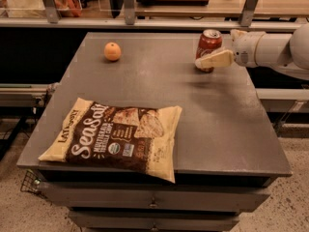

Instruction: Move coke can near orange

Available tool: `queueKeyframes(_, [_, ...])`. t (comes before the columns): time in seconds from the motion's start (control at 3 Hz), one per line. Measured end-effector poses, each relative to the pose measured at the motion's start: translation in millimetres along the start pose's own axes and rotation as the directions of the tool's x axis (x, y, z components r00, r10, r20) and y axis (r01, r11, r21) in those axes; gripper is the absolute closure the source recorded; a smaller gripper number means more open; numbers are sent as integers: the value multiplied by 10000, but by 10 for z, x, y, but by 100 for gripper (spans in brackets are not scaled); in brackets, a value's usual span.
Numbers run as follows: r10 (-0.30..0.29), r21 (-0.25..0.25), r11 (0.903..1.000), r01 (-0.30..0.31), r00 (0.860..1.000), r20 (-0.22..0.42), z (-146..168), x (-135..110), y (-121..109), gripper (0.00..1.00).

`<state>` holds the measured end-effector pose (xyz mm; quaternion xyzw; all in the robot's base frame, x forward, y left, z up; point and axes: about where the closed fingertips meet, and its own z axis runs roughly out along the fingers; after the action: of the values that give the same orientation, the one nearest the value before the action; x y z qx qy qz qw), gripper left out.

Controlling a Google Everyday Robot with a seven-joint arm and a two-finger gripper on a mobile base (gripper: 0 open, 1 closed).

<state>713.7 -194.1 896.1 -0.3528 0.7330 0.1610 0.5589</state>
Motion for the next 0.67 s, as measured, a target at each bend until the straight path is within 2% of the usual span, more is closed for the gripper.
queueKeyframes(0.33, [706,75,9974,-711,9962,504,199,4,-91,0])
queueKeyframes(0.67, [1226,36,9924,-1232,9898,719,371,40,-133,22])
